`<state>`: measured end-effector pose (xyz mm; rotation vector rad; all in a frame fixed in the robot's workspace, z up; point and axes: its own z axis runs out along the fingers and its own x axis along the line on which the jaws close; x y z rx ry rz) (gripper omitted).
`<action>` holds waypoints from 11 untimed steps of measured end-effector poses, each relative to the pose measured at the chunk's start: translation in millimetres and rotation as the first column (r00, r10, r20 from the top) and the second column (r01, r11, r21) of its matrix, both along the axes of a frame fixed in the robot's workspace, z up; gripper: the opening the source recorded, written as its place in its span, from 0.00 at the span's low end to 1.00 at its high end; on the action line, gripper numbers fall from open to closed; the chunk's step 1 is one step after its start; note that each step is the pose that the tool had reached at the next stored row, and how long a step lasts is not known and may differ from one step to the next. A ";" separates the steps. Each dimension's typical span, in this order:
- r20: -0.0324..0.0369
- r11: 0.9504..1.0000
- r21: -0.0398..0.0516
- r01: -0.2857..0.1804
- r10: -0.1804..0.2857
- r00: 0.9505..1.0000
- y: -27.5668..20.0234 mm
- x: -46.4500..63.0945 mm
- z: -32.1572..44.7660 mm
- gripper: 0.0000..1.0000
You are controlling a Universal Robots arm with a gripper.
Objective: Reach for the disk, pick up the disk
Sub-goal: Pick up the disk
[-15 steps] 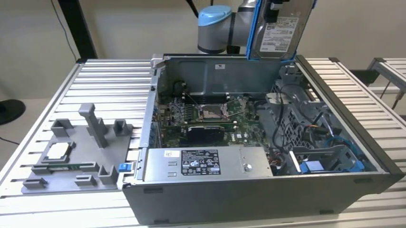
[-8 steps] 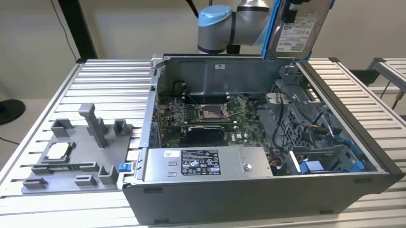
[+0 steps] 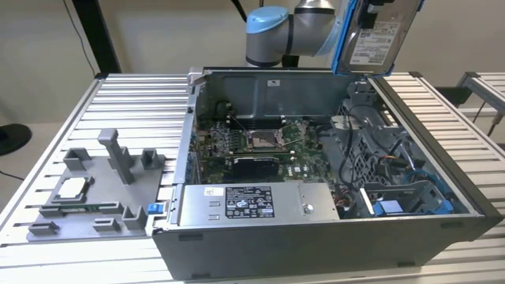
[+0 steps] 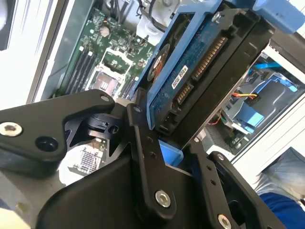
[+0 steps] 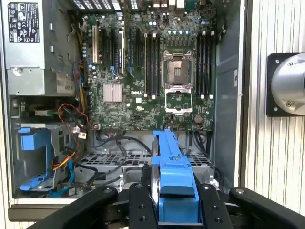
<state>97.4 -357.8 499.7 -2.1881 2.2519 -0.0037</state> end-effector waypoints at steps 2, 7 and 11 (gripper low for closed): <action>0.000 1.000 0.000 0.000 0.000 1.000 0.0 0.0 0.0 0.00; 0.000 1.000 0.000 0.000 0.000 1.000 -4.9 0.6 0.0 0.00; 0.000 1.000 0.000 0.001 -0.001 1.000 -13.7 1.5 -0.3 0.00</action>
